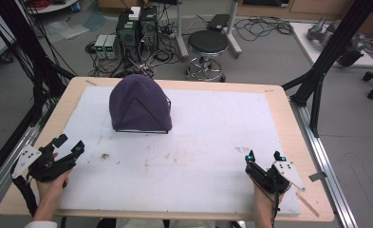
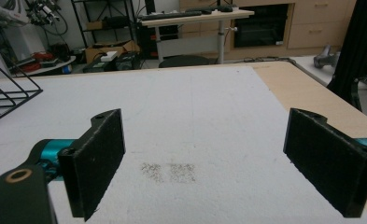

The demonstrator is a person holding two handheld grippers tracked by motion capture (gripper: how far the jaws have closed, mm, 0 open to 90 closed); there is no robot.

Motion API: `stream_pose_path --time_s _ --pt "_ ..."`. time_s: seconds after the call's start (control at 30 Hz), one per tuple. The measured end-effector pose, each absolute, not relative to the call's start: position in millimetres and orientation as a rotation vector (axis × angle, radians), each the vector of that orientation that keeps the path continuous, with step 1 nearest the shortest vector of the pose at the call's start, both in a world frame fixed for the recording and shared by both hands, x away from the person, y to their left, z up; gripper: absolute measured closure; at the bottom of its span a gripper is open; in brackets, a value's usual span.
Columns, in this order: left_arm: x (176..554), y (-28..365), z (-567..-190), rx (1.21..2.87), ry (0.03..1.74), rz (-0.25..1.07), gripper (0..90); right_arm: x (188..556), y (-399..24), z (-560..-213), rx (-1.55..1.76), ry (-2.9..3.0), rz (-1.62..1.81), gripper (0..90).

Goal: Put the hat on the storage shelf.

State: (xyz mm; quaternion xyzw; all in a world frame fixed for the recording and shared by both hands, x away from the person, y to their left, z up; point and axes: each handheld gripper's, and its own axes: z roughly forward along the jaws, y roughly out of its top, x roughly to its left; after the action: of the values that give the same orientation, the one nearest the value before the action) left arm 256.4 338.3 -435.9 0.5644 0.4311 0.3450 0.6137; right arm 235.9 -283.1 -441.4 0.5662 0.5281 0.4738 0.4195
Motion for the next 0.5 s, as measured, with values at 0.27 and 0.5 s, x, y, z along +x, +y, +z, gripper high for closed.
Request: stream_pose_path --time_s 0.27,0.5 --pt "256.8 337.7 -436.2 1.309 0.991 0.794 25.2 235.7 -283.6 -441.6 1.421 1.328 1.19 12.0" --pt "258.8 335.1 -437.1 1.323 0.985 0.786 25.3 236.4 -283.3 -442.3 1.425 1.34 1.191 12.0"
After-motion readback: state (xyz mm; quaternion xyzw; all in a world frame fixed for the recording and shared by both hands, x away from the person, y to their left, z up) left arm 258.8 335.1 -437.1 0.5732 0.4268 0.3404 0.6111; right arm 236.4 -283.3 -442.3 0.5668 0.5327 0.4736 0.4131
